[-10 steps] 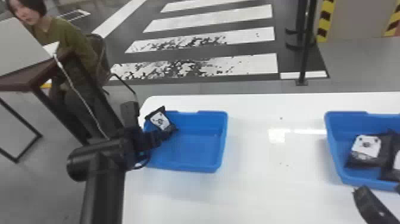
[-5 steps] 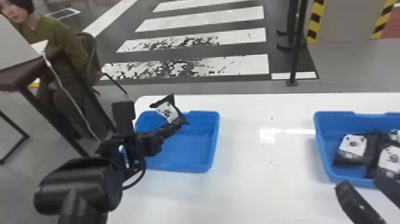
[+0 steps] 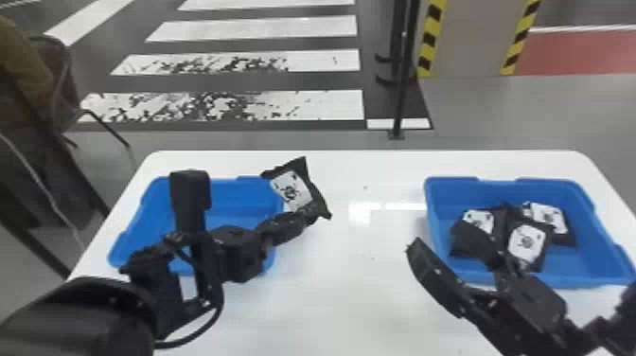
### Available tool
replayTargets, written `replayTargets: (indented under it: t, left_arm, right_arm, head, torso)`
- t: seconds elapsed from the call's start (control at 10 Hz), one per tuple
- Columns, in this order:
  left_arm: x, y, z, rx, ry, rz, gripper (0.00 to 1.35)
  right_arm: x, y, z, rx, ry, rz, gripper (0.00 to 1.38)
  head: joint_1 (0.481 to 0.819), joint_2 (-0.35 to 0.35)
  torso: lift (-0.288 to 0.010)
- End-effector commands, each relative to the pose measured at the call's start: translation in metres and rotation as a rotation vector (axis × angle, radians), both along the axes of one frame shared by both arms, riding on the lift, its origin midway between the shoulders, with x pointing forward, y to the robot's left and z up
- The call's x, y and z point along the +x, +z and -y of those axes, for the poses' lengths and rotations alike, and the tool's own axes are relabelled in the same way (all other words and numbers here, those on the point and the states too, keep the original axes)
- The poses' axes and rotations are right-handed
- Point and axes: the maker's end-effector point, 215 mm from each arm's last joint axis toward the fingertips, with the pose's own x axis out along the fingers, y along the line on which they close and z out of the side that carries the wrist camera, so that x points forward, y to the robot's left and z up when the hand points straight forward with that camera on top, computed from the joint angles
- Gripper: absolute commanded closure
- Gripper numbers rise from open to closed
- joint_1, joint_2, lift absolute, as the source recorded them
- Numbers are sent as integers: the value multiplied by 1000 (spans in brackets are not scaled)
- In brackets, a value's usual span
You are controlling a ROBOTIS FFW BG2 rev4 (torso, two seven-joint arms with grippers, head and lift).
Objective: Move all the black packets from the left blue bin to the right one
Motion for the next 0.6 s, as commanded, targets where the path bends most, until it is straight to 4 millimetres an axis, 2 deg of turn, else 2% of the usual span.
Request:
replayTargets:
  t: [0.0, 0.1, 0.3, 0.5]
  left_arm:
    - [-14, 4, 43, -51, -84, -6, 1211]
    - [-19, 10, 65, -69, -134, -2, 1211]
    - [-29, 20, 97, -110, -205, 3, 1211]
    - [-46, 24, 126, -154, -272, -11, 1211]
  right_arm:
    - [11, -2, -19, -2, 58, -6, 130]
    - [13, 1, -32, 2, 96, -10, 130]
    - [21, -3, -53, 32, 147, -27, 130]
    - [51, -8, -46, -8, 115, 12, 125]
  head:
    - [695, 58]
    - [695, 32]
    - [695, 2]
    - [695, -14]
  torso:
    - [-140]
    - [-140]
    - [-140]
    - [-140]
